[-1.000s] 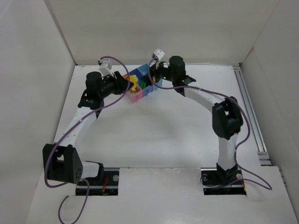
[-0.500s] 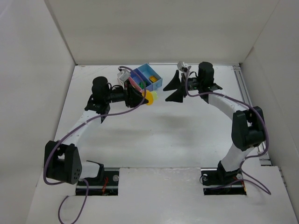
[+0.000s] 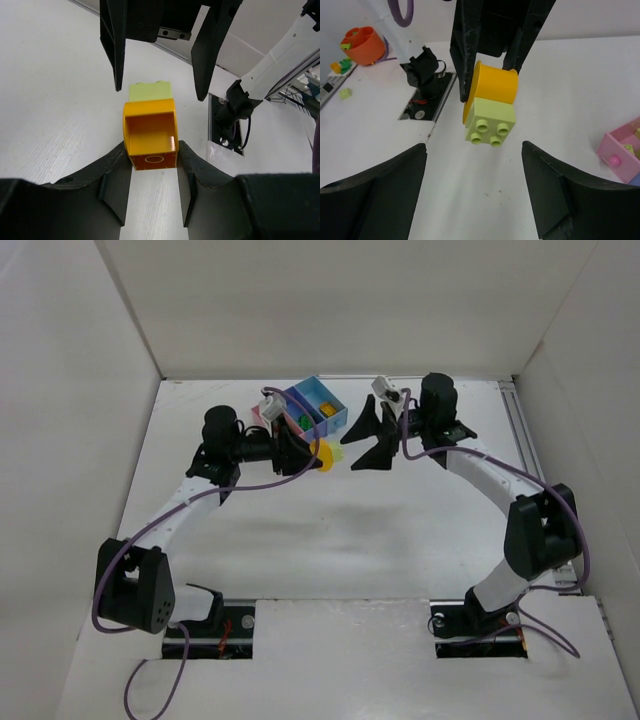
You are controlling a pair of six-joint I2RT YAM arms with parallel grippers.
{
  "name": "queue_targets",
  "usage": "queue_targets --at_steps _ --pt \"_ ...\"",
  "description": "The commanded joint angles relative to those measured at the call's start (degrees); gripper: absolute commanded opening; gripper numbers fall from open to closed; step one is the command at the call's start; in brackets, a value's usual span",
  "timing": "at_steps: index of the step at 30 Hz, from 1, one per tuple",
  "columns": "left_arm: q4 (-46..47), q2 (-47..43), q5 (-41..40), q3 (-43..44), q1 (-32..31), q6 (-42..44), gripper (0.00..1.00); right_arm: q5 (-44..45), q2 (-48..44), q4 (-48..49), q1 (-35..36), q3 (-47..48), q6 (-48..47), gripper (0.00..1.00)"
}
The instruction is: Sort the legos into containers by color
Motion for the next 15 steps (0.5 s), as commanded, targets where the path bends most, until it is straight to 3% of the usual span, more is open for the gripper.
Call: queue_targets --at_steps 1,5,7,15 --pt "3.2 -1.1 1.2 1.0 -1.2 2.2 0.0 -0.1 0.2 1.4 0.8 1.7 2.9 0.82" --pt "2.4 -1.6 0.0 1.0 -1.2 3.3 0.0 2.0 1.6 1.4 1.9 4.2 5.7 0.78" --pt "1.2 -1.6 -0.6 1.0 -1.2 3.8 0.0 2.1 2.1 1.4 2.4 4.7 6.4 0.67" --pt "-0.1 -1.6 -3.5 1.0 -1.2 4.3 0.0 2.7 3.9 0.9 4.1 6.4 8.7 0.67"
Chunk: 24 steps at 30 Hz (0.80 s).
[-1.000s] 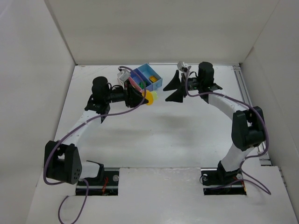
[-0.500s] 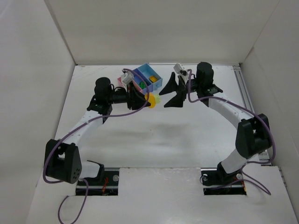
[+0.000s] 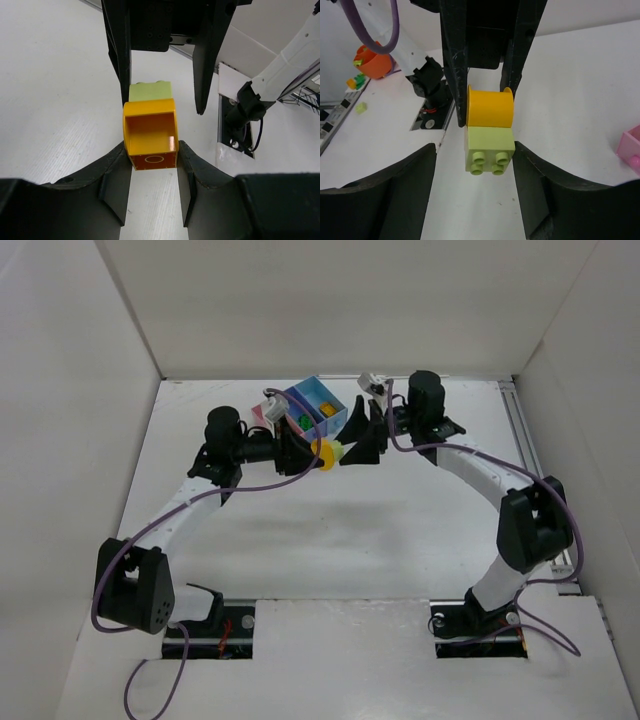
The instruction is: Sort the legos into containers by color
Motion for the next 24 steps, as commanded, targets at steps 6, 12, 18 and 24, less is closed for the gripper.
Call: queue_targets --at_steps 6,12,18,24 --pt "1.0 -2.2 -2.2 0.4 -0.2 1.7 0.0 -1.4 1.2 1.0 1.5 3.4 1.6 0.36" --pt "-1.2 -3.3 -4.3 -0.1 -0.2 2.8 0.0 -1.4 1.2 0.5 0.3 3.4 1.6 0.02" --pt "-5.3 -7.5 -11.3 -2.2 2.0 5.4 0.0 -0.9 1.2 0.5 -6.3 3.4 1.6 0.0" --pt "-2.3 -11.8 -15.5 -6.9 7.6 0.1 0.0 0.9 3.5 -0.6 -12.2 6.2 2.1 0.0"
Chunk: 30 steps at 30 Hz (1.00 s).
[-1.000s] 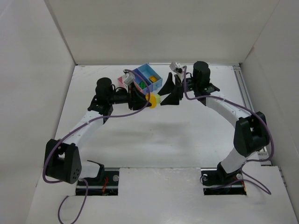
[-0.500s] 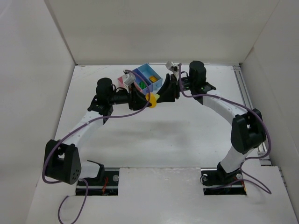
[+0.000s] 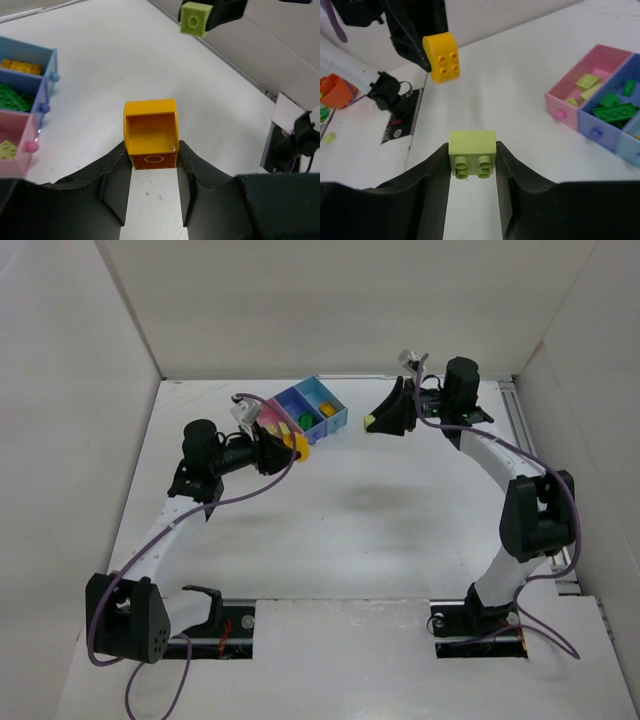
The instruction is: Sort the legos into containers by color
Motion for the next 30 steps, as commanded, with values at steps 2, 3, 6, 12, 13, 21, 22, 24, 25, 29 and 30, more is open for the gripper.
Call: queue_targets --at_steps 2,3,6,12,13,21,22,24,25,29,30 --pt "1.4 -3.6 -8.6 -1.4 3.1 -4.7 0.0 2.7 1.9 0.5 -0.6 5.5 -0.2 0.0" --pt "0.5 -4.4 -11.7 -1.4 3.1 -8.7 0.0 5.0 3.3 -0.9 0.2 6.3 -0.2 0.0" --pt "-9.4 -5.0 -26.5 4.0 4.0 -16.1 0.0 15.3 7.7 -3.6 4.5 11.9 -0.2 0.0" --pt "-31.3 -5.0 -58.7 13.5 4.0 -27.8 0.0 51.2 19.3 -22.1 18.1 31.8 -9.4 0.0" --pt "-33.6 -6.0 -60.7 14.0 4.0 -28.7 0.0 57.2 22.8 -24.6 20.2 34.8 -11.6 0.0" --pt "-33.7 -9.7 -63.8 12.5 4.0 -29.3 0.0 78.1 33.3 -28.9 27.6 48.0 -13.3 0.0" --pt "-33.7 -9.7 -63.8 12.5 4.0 -29.3 0.0 79.3 34.5 -28.9 28.1 49.3 -13.3 0.01" --pt "-33.7 -9.7 -63.8 12.5 4.0 -28.7 0.0 80.3 37.4 -28.9 28.7 51.9 -13.3 0.03" --pt "-33.7 -9.7 -63.8 12.5 4.0 -28.7 0.0 81.8 38.2 -29.5 28.7 52.7 -13.3 0.04" --pt "-33.7 -9.7 -63.8 12.5 4.0 -28.2 0.0 84.5 41.2 -30.0 29.2 55.2 -13.3 0.12" --pt "-33.7 -9.7 -63.8 12.5 4.0 -28.2 0.0 84.5 41.2 -30.0 29.2 55.2 -13.3 0.16"
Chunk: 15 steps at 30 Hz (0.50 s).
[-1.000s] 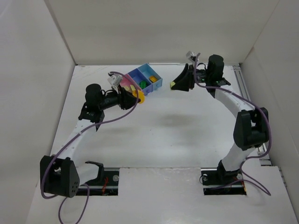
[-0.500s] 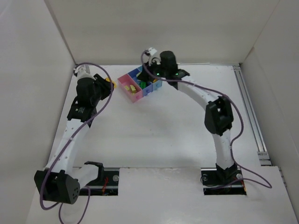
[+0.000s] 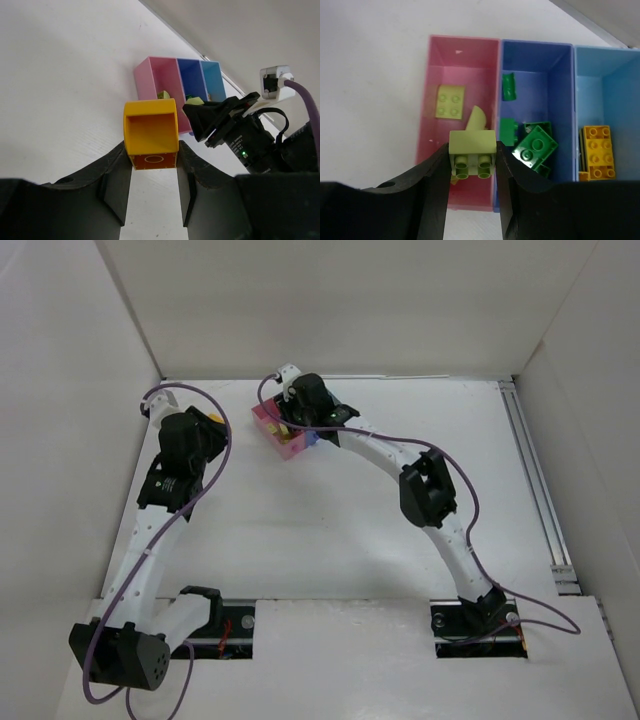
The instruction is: Sort the legos into containers by color
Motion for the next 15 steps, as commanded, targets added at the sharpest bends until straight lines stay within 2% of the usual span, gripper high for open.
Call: queue_targets --at_steps 1,3,4,5,10,12,15 --pt "0.6 -1.0 -0.7 0.8 0.1 0.1 0.0 4.6 0.2 -0.5 -0.1 3.3 -0.5 0.3" --pt "0.6 -1.0 0.0 0.8 0.1 0.1 0.0 3.7 0.2 -0.5 -0.1 2.6 -0.5 0.38" --pt "1.2 -0.3 0.0 0.8 0.1 0.1 0.0 3.0 -0.4 -0.5 -0.1 2.6 -1.1 0.51" --pt "1.2 0.4 0.6 0.8 0.1 0.6 0.0 1.1 -1.2 0.0 -0.1 1.8 -1.1 0.54" --pt "1.2 1.5 1.6 1.3 0.1 0.6 0.0 -2.7 -3.3 1.2 -0.1 0.3 -2.4 0.54" --pt "1.8 1.5 2.3 1.3 0.1 0.6 0.0 -4.3 -4.5 1.2 -0.1 0.3 -2.9 0.61" --pt "2.9 1.5 3.6 1.3 0.1 1.2 0.0 -5.5 -6.4 0.6 -0.1 -0.2 -3.5 0.62"
